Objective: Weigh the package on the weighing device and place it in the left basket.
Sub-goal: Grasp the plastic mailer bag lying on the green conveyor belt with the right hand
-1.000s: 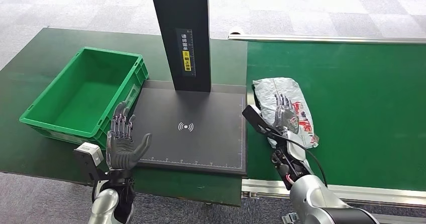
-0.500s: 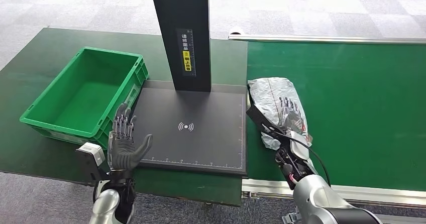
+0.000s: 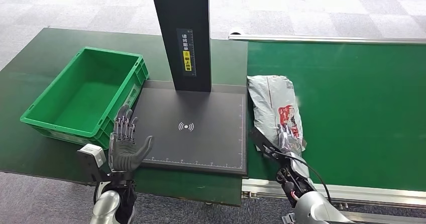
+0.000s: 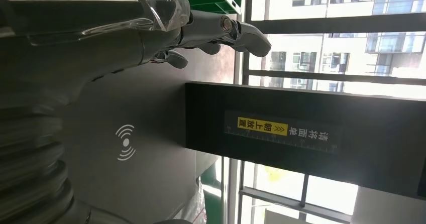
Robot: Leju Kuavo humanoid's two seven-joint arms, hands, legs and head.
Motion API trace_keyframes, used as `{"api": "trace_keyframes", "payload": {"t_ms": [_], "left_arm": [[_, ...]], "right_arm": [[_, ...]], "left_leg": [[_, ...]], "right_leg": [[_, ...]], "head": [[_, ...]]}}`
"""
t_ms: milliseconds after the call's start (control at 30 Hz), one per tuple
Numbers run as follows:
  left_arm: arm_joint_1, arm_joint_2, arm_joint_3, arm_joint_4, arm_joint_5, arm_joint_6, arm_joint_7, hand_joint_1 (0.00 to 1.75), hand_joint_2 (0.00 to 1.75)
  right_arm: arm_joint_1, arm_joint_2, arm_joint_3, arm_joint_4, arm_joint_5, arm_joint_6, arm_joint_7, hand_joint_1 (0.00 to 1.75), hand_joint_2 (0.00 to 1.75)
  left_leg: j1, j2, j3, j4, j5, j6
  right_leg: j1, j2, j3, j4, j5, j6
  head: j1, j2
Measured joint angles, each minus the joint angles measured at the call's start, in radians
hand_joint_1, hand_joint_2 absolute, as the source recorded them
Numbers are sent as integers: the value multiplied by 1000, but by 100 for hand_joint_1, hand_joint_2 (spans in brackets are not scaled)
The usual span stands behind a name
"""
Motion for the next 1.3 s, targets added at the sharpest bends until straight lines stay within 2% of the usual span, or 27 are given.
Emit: {"api": "trace_keyframes", "payload": {"t_ms": [367, 500, 700, 900, 1200, 1300], "left_arm": [[3, 0, 0, -5, 0, 0, 0, 0, 175], [4, 0, 0, -6, 0, 0, 0, 0, 175], [10, 0, 0, -6, 0, 0, 0, 0, 175], [12, 2, -1, -6, 0, 0, 0, 0, 175], [12, 7, -9, -6, 1, 0, 0, 0, 175], [12, 7, -9, -6, 1, 0, 0, 0, 175]], "right_arm": [[0, 4, -4, 10, 0, 0, -4, 0, 175], [1, 6, -5, 12, -2, 5, -4, 173, 175], [3, 5, -15, 13, -14, 3, -40, 175, 175], [5, 3, -32, 11, -38, -36, -86, 175, 175], [17, 2, -100, 2, -161, -71, -219, 175, 175], [22, 2, -121, -2, -176, -71, -232, 175, 175]], "left_leg": [[0, 0, 0, 0, 0, 0], [0, 0, 0, 0, 0, 0], [0, 0, 1, 0, 0, 0], [0, 0, 1, 0, 0, 0], [0, 0, 1, 0, 0, 0], [0, 0, 1, 0, 0, 0]], "right_leg": [[0, 0, 1, 0, 0, 0], [0, 0, 1, 0, 0, 0], [0, 0, 1, 0, 0, 0], [0, 0, 1, 0, 0, 0], [0, 0, 1, 0, 0, 0], [0, 0, 1, 0, 0, 0]], "head": [[0, 0], [0, 0], [0, 0], [0, 0], [0, 0], [0, 0]]}}
